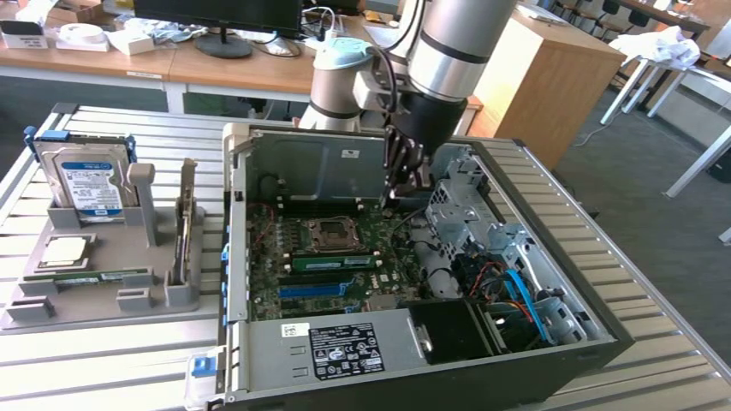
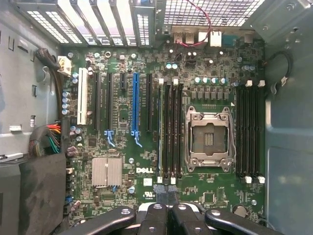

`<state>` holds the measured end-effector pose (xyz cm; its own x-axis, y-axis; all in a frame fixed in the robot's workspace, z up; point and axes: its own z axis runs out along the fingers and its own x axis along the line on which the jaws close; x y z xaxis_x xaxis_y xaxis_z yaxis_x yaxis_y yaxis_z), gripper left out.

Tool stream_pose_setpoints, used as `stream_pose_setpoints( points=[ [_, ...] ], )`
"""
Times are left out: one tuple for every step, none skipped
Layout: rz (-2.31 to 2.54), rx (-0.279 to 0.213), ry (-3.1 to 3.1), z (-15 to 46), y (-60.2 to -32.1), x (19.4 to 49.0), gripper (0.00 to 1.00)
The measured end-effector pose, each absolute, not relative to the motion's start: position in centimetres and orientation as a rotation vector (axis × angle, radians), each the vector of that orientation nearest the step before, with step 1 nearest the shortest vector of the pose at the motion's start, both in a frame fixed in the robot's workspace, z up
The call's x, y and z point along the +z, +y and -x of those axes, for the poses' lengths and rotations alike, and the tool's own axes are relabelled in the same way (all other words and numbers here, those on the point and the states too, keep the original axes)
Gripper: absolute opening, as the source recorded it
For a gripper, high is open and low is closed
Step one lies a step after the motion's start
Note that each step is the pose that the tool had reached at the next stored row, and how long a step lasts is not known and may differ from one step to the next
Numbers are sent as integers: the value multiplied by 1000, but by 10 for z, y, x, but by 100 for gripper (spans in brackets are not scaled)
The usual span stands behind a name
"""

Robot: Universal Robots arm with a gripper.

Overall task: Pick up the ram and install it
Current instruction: 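Press down the ram until it locks into place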

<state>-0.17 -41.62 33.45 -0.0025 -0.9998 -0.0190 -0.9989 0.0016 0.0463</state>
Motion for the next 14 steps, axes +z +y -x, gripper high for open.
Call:
stream_pose_setpoints(
  points=[
    [-2205, -72, -2210, 2, -416, 334, 10],
    [-2205, -72, -2209, 2, -416, 334, 10],
    [-2205, -72, -2209, 2, -416, 333, 10],
    [-2205, -72, -2209, 2, -416, 333, 10],
    [-2205, -72, -2210, 2, -416, 332, 10],
    [-2205, -72, -2210, 2, -416, 332, 10],
    [-2205, -72, -2209, 2, -416, 331, 10],
    [-2205, -72, -2210, 2, -416, 331, 10],
    [-2205, -72, -2210, 2, -416, 330, 10],
    [-2205, -72, -2210, 2, -416, 330, 10],
    [-2205, -72, -2209, 2, -416, 329, 10],
    [-2205, -72, -2209, 2, -416, 329, 10],
    [-2205, -72, -2209, 2, -416, 328, 10],
    [-2205, -72, -2209, 2, -416, 328, 10]
  ],
)
